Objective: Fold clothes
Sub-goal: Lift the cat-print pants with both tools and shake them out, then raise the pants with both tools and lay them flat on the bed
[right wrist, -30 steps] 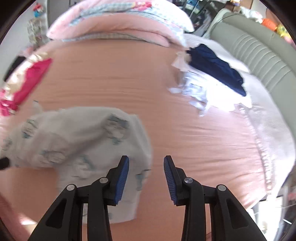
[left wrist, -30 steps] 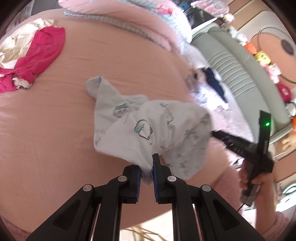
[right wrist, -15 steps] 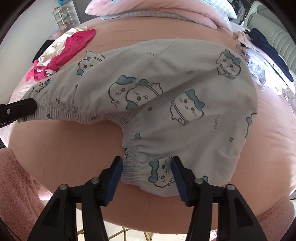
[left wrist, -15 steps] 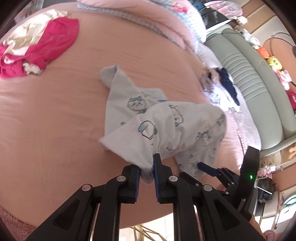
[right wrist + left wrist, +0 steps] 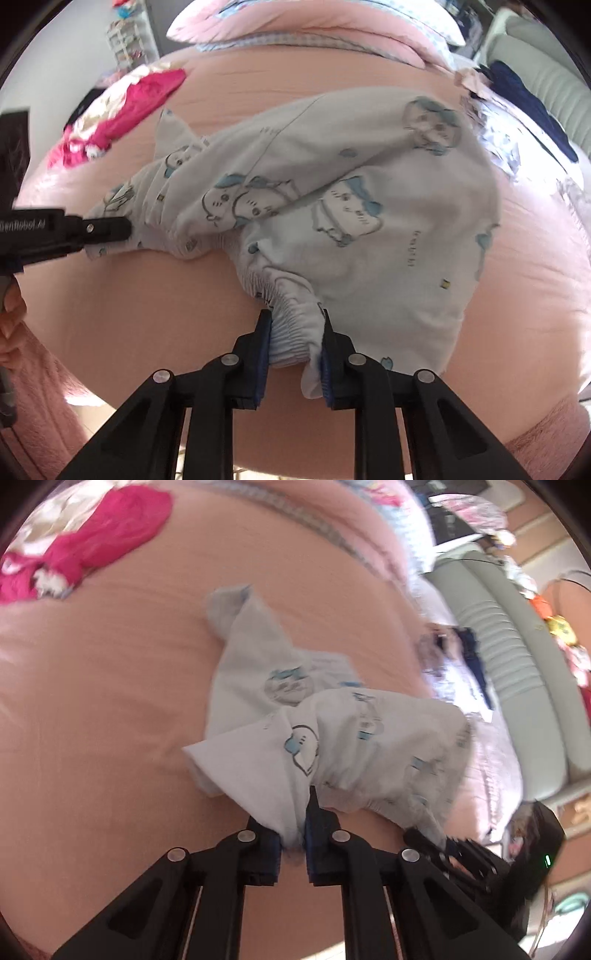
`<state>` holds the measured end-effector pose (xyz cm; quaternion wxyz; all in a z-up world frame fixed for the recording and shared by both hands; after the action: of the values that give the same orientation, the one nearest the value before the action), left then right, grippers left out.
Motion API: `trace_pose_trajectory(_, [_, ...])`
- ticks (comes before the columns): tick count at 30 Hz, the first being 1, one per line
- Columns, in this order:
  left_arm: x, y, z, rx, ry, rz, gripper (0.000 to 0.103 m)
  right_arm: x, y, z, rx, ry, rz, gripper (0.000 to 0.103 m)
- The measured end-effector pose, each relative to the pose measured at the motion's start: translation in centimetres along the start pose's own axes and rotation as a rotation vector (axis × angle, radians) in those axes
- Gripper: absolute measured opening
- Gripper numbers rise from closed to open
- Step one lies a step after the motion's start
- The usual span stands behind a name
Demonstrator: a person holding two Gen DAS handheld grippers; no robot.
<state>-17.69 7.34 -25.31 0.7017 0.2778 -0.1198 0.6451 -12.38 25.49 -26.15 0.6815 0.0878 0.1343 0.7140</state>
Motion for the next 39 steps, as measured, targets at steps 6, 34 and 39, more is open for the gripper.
trace_pose_trajectory(6, [4.2,0.5,7.2,0.118,-0.121,-0.087,0.008,3.2,3.7,7.3,0.165,0.012,-0.08,0.02])
trace_pose_trajectory(34, [15.4,9.9,24.4,0.494,-0.007,-0.341,0.008,-2.6,18.8,32.3,0.667,0.068,0.117,0.019])
trace_pose_trajectory(39, [4.0,4.5,9.3,0.137,0.112,-0.127,0.008,-3.0,11.4,13.8,0.276,0.063,0.105,0.019])
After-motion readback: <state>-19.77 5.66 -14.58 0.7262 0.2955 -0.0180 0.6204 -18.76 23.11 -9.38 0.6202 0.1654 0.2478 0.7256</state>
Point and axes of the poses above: each gripper's, at about its wrist camera, not at the fingertips, and z roughly against the way its jaws point, x to its right, y to its top, the point moved 8 cm from there along -z, roughly the way its jaws point, and after that the axes turned 9 degrees about -x, right-handed, at the moved point
